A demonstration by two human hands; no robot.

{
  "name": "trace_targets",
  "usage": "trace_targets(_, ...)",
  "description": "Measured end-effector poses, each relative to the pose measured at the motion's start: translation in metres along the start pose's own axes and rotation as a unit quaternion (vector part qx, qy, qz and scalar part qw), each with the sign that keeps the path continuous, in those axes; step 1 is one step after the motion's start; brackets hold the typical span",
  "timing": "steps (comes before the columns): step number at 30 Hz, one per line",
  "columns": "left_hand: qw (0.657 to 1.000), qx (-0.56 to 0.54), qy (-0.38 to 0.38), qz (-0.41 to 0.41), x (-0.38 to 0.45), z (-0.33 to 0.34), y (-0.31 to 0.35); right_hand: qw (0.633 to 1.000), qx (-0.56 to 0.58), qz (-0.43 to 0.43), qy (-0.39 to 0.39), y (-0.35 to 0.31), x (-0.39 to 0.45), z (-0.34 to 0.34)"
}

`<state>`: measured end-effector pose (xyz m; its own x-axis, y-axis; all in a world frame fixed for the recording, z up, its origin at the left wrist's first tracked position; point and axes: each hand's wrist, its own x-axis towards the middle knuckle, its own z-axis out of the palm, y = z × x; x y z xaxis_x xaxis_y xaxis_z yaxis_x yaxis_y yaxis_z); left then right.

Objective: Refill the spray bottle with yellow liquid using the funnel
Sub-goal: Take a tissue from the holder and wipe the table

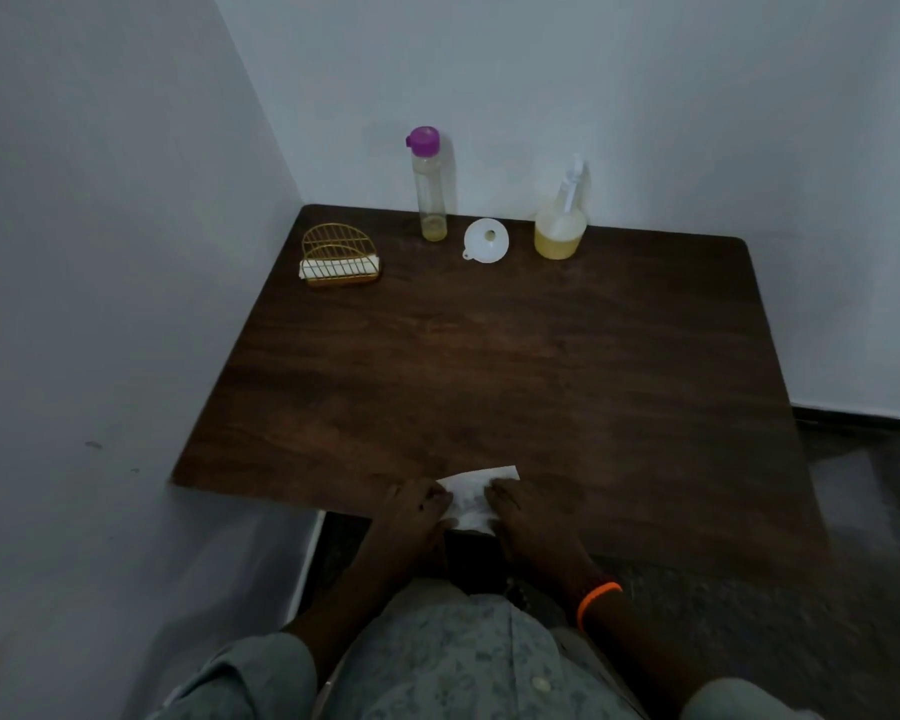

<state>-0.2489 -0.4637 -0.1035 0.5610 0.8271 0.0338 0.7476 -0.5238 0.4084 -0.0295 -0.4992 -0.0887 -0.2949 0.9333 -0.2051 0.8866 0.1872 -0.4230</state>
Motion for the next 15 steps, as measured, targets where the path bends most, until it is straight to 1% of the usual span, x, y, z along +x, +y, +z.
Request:
trace_targets(3, 0.999, 0.035, 0.018, 0.032, -0.001, 0.004, -0.003, 1.000, -0.026, 0.001, -0.013, 0.000, -0.001, 0.005)
trace_targets(7, 0.998, 0.032, 0.037, 0.044, -0.001, 0.009, -0.002, 0.997, -0.075, 0.004, -0.021, -0.003, -0.003, 0.010)
trace_targets(9, 0.998, 0.022, 0.036, 0.052, -0.002, 0.010, -0.001, 0.997, -0.075, -0.002, -0.007, -0.005, -0.006, 0.015)
trace_targets(13, 0.999, 0.010, 0.003, 0.053, -0.010, 0.014, -0.001, 0.998, -0.046, -0.017, 0.033, -0.005, -0.014, 0.022)
trace_targets(15, 0.998, 0.010, -0.004, 0.058, -0.015, 0.015, 0.000, 0.998, -0.050, -0.015, 0.028, -0.005, -0.017, 0.025)
